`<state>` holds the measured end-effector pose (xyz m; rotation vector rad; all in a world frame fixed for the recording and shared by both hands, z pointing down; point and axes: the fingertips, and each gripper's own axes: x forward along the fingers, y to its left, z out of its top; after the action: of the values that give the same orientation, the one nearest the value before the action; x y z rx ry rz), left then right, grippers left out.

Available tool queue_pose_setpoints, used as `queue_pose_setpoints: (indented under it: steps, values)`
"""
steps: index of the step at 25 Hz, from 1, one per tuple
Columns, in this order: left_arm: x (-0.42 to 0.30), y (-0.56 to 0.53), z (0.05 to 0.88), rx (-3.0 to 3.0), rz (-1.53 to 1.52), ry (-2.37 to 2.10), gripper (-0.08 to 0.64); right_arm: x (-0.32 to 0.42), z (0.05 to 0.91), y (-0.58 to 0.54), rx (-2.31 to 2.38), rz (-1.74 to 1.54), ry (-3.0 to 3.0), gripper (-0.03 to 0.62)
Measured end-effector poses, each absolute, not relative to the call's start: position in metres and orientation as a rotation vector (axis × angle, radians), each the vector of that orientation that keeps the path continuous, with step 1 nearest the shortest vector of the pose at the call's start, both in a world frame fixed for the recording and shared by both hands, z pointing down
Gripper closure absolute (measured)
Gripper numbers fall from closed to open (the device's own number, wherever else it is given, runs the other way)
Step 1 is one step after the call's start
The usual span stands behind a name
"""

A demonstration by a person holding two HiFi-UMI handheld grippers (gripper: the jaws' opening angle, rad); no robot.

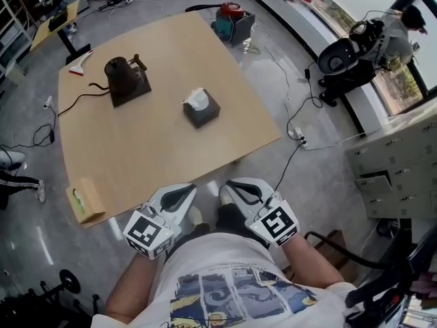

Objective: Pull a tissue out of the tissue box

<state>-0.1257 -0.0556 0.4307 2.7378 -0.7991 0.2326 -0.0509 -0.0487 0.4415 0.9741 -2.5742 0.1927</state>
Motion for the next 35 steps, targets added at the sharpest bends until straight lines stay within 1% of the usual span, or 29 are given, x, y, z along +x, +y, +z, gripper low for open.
queue_pose_setpoints:
  steps: [7, 10, 18, 25, 29, 35]
  values:
    - [-0.13, -0.122, 0.456, 2.634, 0.22, -0.89, 0.55, -0.037, 0.449, -0.094, 0.963, 0.218, -2.572, 0.589]
    - [-0.125, -0.155, 0.469, 2.573, 0.232, -0.934, 0.494, -0.025, 0.45, -0.119, 0.935, 0.214, -2.581, 0.589]
    - [-0.113, -0.246, 0.515, 2.371, 0.237, -1.006, 0.399, 0.006, 0.454, -0.189, 0.875, 0.238, -2.603, 0.589]
    - [-0.104, -0.308, 0.555, 2.204, 0.208, -1.035, 0.392, 0.026, 0.464, -0.236, 0.821, 0.241, -2.608, 0.589]
    - [-0.102, -0.334, 0.576, 2.089, 0.151, -1.042, 0.376, 0.033, 0.468, -0.256, 0.8, 0.264, -2.611, 0.589]
    - [-0.114, -0.36, 0.611, 1.926, 0.097, -1.095, 0.368, 0.048, 0.479, -0.278, 0.771, 0.3, -2.606, 0.589]
